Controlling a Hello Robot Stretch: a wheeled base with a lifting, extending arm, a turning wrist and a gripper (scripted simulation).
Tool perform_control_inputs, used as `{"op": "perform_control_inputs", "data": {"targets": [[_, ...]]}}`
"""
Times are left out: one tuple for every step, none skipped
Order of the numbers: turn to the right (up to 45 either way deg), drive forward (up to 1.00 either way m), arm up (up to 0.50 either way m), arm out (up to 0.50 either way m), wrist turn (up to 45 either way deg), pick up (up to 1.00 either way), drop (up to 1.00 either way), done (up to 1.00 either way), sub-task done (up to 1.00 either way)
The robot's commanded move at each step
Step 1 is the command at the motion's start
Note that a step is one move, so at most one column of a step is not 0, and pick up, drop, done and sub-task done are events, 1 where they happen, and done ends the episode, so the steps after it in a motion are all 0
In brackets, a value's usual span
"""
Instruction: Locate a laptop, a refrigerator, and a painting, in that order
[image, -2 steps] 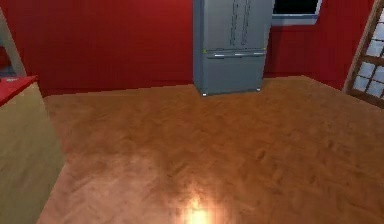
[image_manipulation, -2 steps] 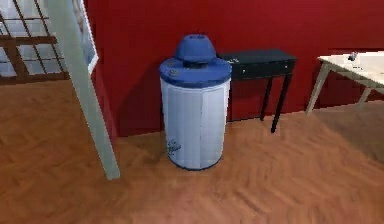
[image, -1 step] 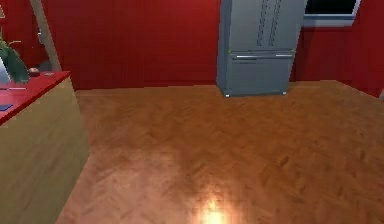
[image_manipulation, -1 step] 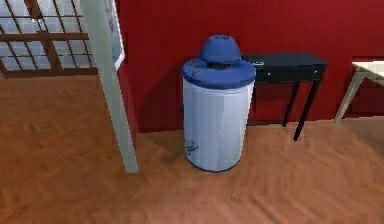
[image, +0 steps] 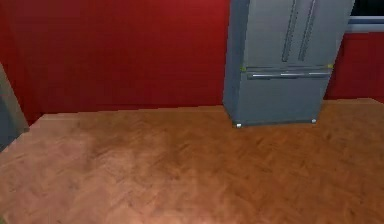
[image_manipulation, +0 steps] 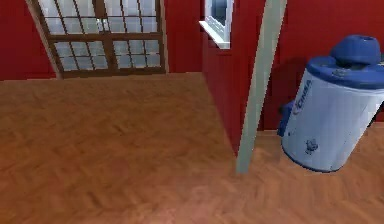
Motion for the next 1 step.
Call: {"op": "perform_control_inputs", "data": {"targets": [[0.0,1.00,0.00,0.00,0.0,0.00,0.00,0.00,0.00]]}}
